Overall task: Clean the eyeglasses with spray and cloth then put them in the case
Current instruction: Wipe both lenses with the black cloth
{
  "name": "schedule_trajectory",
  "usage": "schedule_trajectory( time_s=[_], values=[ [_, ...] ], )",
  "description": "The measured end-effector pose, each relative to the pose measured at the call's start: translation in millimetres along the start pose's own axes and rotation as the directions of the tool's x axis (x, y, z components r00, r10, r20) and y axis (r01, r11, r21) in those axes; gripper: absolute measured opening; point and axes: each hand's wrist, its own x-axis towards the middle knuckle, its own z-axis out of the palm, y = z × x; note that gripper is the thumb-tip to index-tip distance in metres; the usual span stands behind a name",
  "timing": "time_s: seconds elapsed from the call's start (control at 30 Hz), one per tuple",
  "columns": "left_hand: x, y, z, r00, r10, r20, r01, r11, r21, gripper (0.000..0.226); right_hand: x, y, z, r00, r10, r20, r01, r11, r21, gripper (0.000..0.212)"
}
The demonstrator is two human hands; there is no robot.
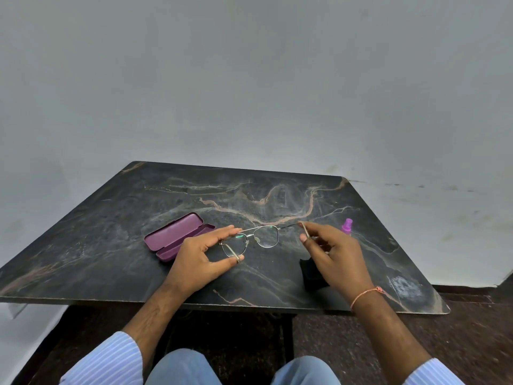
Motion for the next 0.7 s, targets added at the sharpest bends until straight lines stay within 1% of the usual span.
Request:
schedule_trajectory(
  time_s=[0.23,0.37,0.7],
  values=[
    [0,0,0,1.000,-0.016,0.019,0.016,0.999,-0.032,0.064,10,0,11,0.989,-0.143,-0.024,0.143,0.989,0.033,0.018],
    [0,-2,0,1.000,-0.019,0.018,0.019,0.999,-0.042,0.062,12,-2,15,0.976,-0.216,-0.032,0.217,0.976,0.023,0.019],
    [0,-1,-1,0.999,-0.013,0.045,0.015,0.999,-0.032,0.062,16,-5,23,0.937,-0.344,0.061,0.348,0.934,-0.081,0.013]
  ],
)
